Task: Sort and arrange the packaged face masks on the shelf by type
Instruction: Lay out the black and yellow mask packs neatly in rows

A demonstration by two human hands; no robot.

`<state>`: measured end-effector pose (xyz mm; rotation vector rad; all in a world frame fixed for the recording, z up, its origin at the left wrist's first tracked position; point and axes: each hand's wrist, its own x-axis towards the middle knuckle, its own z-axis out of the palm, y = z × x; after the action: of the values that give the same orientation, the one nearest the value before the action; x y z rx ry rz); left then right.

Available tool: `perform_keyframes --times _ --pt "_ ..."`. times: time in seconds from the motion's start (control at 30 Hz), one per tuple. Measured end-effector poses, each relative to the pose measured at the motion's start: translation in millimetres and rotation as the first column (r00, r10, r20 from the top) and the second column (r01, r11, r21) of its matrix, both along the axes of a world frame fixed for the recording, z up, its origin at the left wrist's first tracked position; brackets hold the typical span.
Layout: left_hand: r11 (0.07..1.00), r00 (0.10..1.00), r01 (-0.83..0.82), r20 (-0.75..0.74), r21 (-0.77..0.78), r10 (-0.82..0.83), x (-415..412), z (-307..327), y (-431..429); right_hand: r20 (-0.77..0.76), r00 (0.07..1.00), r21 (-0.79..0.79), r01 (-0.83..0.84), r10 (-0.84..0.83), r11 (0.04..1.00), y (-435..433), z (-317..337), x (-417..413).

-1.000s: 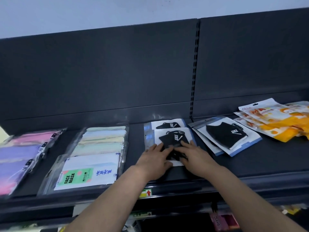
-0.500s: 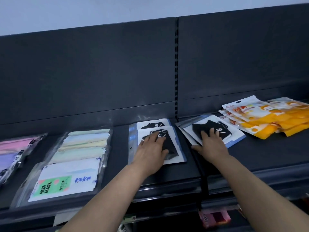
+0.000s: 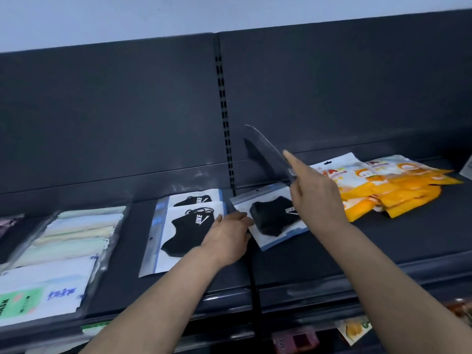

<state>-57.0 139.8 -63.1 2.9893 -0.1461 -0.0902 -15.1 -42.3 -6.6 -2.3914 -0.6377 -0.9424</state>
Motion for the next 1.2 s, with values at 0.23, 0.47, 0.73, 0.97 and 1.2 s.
perform_keyframes --times 0.23,0.47,0.73,0.97,1.2 --pt "0.995 0.986 -0.068 -0.149 0.067 0.077 23 -11 -41 -0.081 0.997 -0.396 -0.027 -0.005 0.918 -55 -45 42" --pt "0.992 0.992 0.127 -0.004 -0.019 -0.127 35 3 -70 -0.268 0.962 -0.320 -0.029 -0.060 0.947 -78 -49 49" --pt "0.995 0.955 0.085 -0.282 -0.046 -0.095 34 8 -64 -0.286 0.958 -0.341 -0.132 0.031 0.931 -93 -68 56" --pt "0.979 0.970 -0.046 -0.226 0.199 0.092 21 11 -75 -0.151 0.985 -0.414 0.010 -0.080 0.910 -96 -80 52" --pt "0.962 0.986 0.064 -0.164 0.264 -0.020 13 6 -80 -0.183 0.983 -0.301 -0.028 -0.029 0.953 -92 -77 53"
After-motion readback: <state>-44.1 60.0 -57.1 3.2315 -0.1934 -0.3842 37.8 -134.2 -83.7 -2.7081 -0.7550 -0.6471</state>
